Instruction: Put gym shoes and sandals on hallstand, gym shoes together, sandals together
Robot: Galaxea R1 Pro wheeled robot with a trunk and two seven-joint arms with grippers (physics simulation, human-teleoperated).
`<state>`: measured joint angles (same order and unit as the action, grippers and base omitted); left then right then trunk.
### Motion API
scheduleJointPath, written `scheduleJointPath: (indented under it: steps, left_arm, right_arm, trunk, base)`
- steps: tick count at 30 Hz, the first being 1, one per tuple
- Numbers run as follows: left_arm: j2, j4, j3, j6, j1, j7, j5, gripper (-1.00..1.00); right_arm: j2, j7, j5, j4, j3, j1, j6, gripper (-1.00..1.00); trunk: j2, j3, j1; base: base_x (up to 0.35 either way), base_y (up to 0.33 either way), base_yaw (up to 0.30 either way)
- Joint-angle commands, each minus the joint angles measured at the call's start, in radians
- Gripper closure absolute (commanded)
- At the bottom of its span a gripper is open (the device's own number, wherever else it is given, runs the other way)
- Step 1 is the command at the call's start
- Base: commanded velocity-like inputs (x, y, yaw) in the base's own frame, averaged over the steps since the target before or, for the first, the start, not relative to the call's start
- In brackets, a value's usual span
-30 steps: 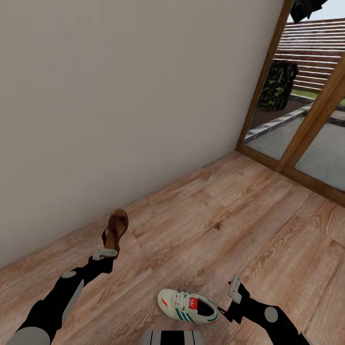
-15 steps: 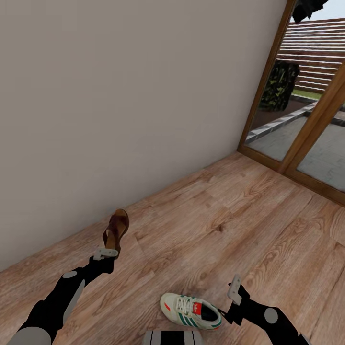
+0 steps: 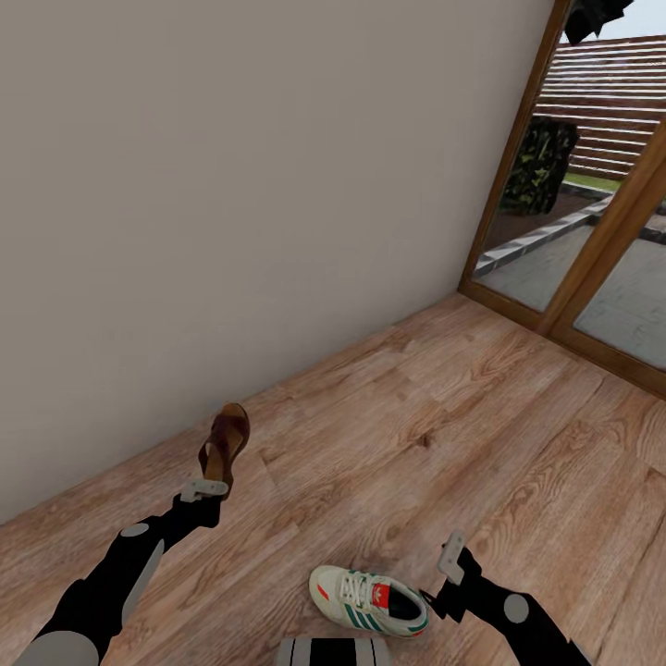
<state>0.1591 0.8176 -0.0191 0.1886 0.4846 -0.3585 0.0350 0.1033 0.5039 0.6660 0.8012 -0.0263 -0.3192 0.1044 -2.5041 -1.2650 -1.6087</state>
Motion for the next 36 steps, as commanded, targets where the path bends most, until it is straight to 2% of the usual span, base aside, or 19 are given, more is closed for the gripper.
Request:
scheduleJointPath:
  steps: [1,15,21,36]
  left_arm:
    - [0.0,0.002,-0.002,0.008,0.0,-0.007,0.0,1.0]
    - [0.005,0.003,-0.005,0.009,0.0,-0.008,0.002,1.0]
    - [0.007,0.003,-0.004,0.009,0.0,-0.008,0.002,1.0]
    - [0.007,0.003,-0.004,0.009,0.0,-0.008,0.002,1.0]
  right_arm:
    - [0.0,0.001,0.011,0.0,-0.003,-0.001,0.007,-1.0]
    - [-0.001,-0.006,0.008,-0.003,-0.003,-0.006,0.009,-1.0]
    - [-0.001,-0.005,0.005,-0.001,-0.004,-0.006,0.007,-1.0]
    - [-0.001,-0.005,0.005,-0.001,-0.004,-0.006,0.008,-1.0]
  trunk:
    - [0.0,-0.001,0.0]
    - [0.0,-0.001,0.0]
    - [-0.002,-0.026,-0.003]
    - [-0.005,-0.107,-0.009]
  base:
    - [0.0,0.0,0.0]
    - [0.0,0.0,0.0]
    - [0.0,0.0,0.0]
    - [0.0,0.0,0.0]
